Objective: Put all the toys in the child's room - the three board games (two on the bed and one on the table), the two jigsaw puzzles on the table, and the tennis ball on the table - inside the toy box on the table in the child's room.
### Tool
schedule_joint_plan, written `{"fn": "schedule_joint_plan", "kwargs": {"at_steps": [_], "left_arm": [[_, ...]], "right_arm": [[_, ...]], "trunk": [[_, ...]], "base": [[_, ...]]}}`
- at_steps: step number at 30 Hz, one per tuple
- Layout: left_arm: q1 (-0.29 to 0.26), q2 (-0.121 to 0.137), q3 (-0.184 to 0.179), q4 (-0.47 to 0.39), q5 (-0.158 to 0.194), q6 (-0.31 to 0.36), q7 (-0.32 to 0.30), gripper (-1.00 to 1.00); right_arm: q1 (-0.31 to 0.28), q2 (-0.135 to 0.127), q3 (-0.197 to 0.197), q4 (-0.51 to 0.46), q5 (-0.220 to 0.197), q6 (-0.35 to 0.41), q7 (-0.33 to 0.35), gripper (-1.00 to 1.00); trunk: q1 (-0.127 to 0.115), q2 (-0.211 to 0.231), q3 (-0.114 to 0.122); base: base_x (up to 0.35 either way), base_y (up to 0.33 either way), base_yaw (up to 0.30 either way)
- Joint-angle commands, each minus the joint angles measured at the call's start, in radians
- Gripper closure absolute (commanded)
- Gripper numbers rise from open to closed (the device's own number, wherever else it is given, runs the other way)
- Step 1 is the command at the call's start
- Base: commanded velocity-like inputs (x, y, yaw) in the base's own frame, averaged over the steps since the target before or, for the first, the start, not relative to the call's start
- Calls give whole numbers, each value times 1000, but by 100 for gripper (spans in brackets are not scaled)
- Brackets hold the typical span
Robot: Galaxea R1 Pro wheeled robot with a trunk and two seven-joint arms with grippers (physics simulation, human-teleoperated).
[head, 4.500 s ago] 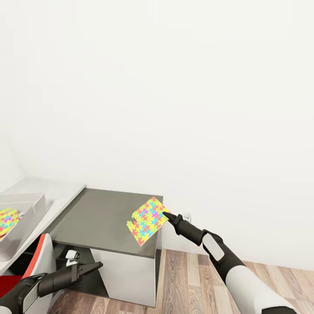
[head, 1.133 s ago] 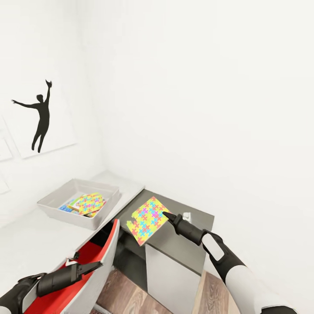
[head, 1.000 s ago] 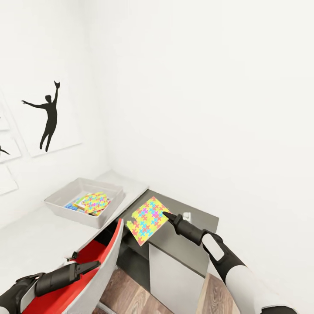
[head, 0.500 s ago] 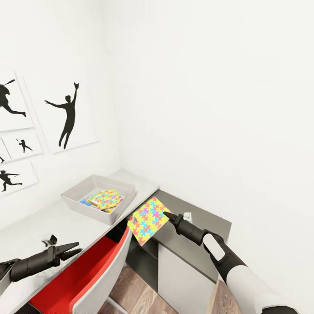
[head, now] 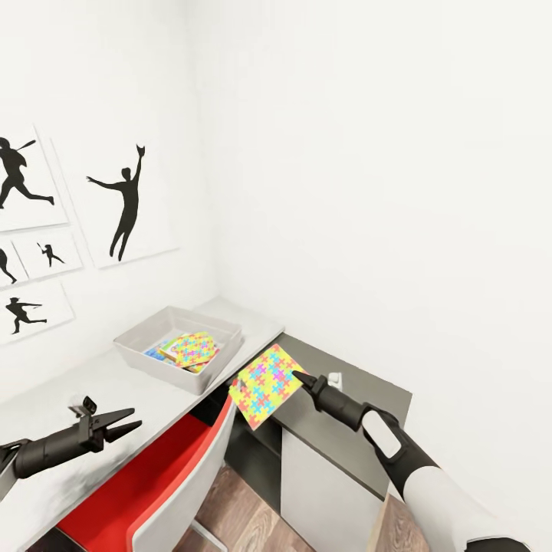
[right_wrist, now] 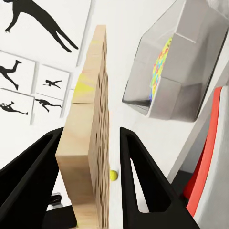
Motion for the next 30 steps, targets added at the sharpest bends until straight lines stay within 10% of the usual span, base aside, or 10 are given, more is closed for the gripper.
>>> {"fn": "schedule_joint_plan", "kwargs": {"at_steps": [1, 30], "left_arm": [[-1, 0, -1, -1, 0, 11, -4, -100], [-1, 1, 0, 0, 0, 2, -4, -100]], "right_arm": [[-1, -1, 2, 0, -10, 8, 0, 100], [1, -3, 2, 0, -11, 8, 86, 100]], "trunk": [[1, -2, -2], [1, -2, -2]], "base": [[0, 0, 0], [51, 19, 73]]}}
